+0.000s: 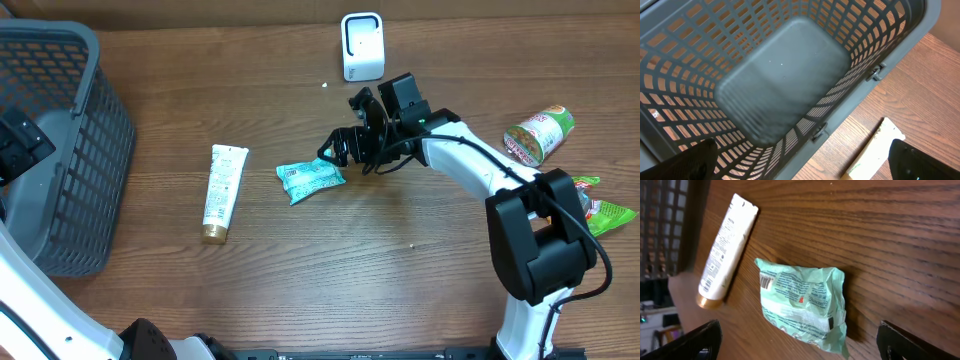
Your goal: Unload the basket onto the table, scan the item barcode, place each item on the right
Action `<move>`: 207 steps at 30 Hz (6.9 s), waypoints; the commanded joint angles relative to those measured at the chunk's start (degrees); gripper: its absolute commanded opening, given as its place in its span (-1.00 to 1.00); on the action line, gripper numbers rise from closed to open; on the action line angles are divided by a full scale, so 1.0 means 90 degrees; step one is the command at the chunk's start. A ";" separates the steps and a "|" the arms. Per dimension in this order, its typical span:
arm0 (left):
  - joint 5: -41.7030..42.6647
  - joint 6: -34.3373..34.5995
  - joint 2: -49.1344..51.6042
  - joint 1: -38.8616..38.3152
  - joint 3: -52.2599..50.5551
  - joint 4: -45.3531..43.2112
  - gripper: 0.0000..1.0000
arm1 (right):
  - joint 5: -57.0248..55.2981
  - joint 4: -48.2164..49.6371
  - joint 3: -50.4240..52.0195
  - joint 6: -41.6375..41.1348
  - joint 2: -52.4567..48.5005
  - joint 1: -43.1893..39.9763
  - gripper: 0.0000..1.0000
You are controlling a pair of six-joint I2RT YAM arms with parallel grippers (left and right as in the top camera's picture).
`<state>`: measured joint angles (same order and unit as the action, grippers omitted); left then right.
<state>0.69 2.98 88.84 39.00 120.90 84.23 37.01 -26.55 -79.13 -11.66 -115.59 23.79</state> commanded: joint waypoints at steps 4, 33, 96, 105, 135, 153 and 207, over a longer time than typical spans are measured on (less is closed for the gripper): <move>0.0027 0.0046 -0.0044 -0.0002 0.0078 -0.0019 1.00 | -0.0049 0.0102 0.0029 0.0889 -0.0408 0.0175 0.95; 0.0027 0.0046 -0.0044 -0.0002 0.0078 -0.0019 0.99 | -0.0109 0.0986 0.0046 0.0461 -0.1304 0.0636 0.60; 0.0027 0.0046 -0.0044 -0.0002 0.0078 -0.0019 1.00 | -0.5207 -0.0068 0.0044 0.0202 0.3390 -0.0296 -0.93; 0.0027 0.0046 -0.0044 -0.0002 0.0078 -0.0019 1.00 | -0.6795 0.2404 0.0044 0.4070 0.2640 0.0206 -0.93; 0.0027 0.0046 -0.0044 -0.0002 0.0078 -0.0019 0.99 | -0.6603 0.8009 -0.0899 0.8682 -0.1489 0.0092 -0.93; 0.0027 0.0046 -0.0044 -0.0002 0.0078 -0.0019 1.00 | -0.6494 0.7099 -0.1122 1.0042 -0.1821 0.0044 -0.93; 0.0027 0.0046 -0.0044 -0.0002 0.0078 -0.0019 0.99 | -0.3434 -0.0682 -0.1122 0.0005 0.3602 -0.0833 -0.93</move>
<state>0.67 2.98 88.84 39.00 120.90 84.20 -0.03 -25.85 -88.82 13.43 -86.43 21.32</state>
